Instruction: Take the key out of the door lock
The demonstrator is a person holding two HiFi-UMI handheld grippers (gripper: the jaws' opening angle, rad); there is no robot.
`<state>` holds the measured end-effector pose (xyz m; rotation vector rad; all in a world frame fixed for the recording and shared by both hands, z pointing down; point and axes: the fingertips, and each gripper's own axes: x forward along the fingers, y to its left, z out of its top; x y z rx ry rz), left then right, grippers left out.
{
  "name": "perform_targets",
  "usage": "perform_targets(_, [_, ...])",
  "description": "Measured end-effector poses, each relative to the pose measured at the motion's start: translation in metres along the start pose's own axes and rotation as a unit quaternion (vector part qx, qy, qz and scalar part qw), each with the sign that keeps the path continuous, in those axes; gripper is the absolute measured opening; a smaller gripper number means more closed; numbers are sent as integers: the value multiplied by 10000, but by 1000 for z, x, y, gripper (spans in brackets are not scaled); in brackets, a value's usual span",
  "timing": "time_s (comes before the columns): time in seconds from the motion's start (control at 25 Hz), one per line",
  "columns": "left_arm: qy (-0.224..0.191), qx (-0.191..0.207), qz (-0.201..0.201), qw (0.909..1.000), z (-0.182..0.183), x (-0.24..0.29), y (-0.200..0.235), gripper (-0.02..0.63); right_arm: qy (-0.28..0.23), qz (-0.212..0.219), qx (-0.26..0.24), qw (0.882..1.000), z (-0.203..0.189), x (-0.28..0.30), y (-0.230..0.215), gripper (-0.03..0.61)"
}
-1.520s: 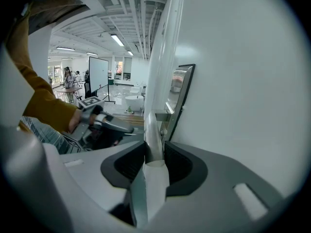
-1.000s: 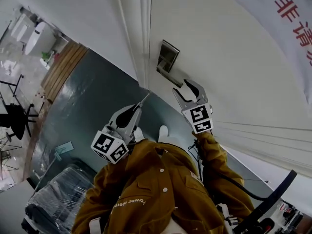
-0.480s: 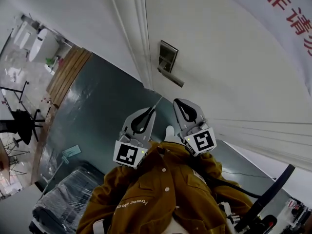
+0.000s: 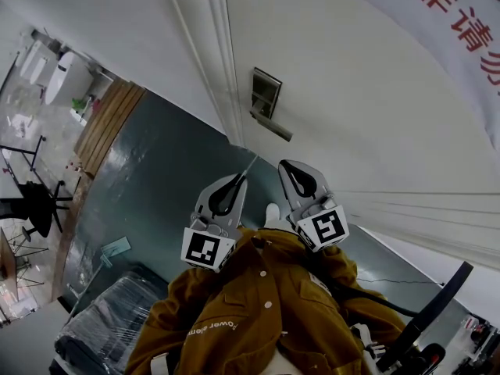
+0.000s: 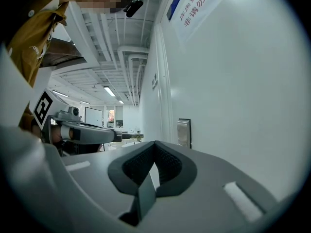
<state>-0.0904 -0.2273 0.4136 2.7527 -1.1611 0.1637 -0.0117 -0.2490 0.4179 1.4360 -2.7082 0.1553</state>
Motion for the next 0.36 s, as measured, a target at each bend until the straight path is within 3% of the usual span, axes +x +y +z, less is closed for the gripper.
perform_targets(0.36, [-38, -28, -1, 10000, 2, 0, 2, 20, 0, 70, -19, 10000, -1, 3, 3, 6])
